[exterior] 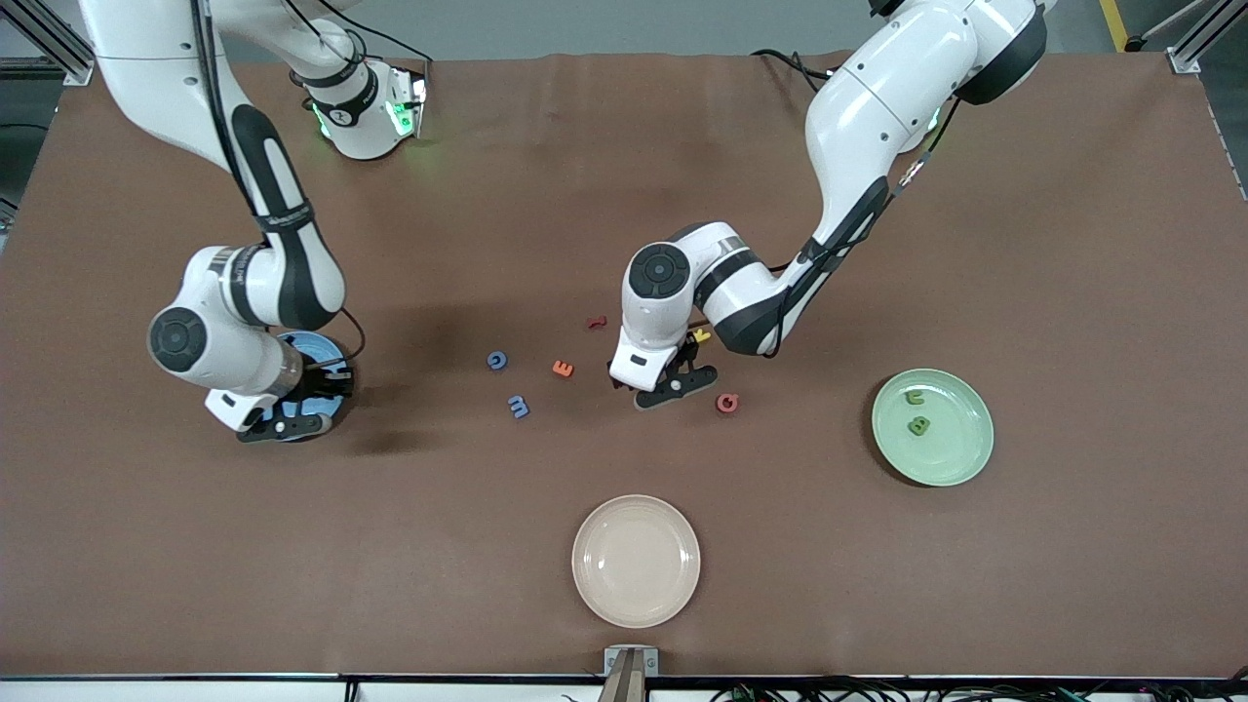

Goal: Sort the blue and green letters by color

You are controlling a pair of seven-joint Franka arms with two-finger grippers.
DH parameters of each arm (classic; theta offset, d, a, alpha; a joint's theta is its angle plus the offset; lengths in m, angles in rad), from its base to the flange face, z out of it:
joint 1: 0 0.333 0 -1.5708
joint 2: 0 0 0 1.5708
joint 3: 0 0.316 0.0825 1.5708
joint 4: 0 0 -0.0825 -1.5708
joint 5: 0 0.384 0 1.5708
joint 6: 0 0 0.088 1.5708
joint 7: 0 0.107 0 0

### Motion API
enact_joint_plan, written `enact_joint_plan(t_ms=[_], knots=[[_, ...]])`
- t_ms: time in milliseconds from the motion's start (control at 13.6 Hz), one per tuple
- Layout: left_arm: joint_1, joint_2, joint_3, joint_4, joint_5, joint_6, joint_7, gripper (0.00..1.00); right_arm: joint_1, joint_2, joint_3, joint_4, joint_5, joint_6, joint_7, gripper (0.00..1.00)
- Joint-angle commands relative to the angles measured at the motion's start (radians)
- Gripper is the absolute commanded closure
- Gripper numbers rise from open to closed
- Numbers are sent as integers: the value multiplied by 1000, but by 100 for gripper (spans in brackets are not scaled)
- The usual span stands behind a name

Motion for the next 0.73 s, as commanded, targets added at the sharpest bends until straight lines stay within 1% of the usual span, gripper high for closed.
enact_joint_plan(t_ms=[0,220,441,514,661], knots=[[-12,16,11,20,-5,6,-17,18,-50,-10,7,-14,-1,1,-88,91],[-6,17,21,11,-3,6,-66,22,-75,-10,7,-20,-36,2,-107,89],[-1,17,27,8,-11,4,-79,24,-76,-10,7,-48,-37,14,-108,86],[-1,16,27,-3,-27,4,-120,24,-76,-10,7,-48,-37,16,-110,84],[-14,11,27,-13,-34,-4,-181,25,-76,-10,7,-51,-37,18,-110,73]])
